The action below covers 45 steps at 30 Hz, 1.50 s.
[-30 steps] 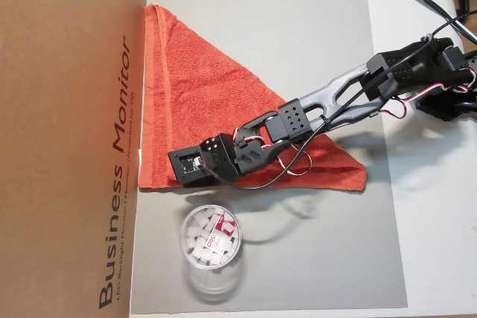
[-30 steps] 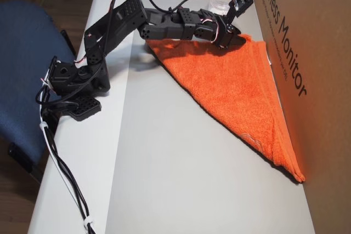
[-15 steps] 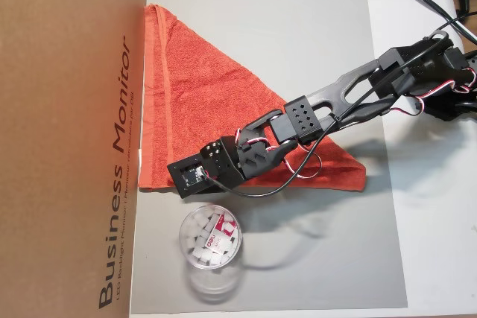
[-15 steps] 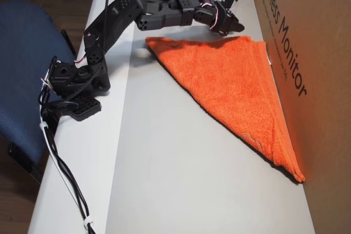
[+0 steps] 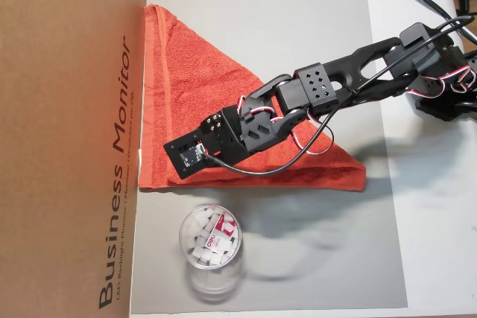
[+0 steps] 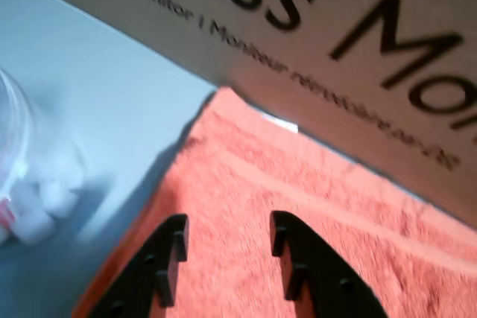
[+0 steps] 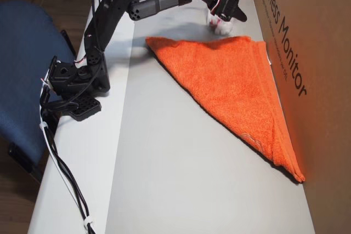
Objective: Fold the blanket.
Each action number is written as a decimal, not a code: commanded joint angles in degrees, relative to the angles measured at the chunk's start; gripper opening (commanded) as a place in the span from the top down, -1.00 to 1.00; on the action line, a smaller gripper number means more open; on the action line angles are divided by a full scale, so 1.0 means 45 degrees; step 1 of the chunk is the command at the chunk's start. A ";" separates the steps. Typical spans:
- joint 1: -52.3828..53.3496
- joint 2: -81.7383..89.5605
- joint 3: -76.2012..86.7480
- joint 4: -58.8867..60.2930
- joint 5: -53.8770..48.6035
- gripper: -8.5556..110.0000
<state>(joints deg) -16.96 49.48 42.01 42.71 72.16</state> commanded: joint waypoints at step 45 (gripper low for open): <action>0.0254 1.7383 1.3105 0.7793 -0.9219 0.49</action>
<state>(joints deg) -15.47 125.07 101.34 74.27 34.45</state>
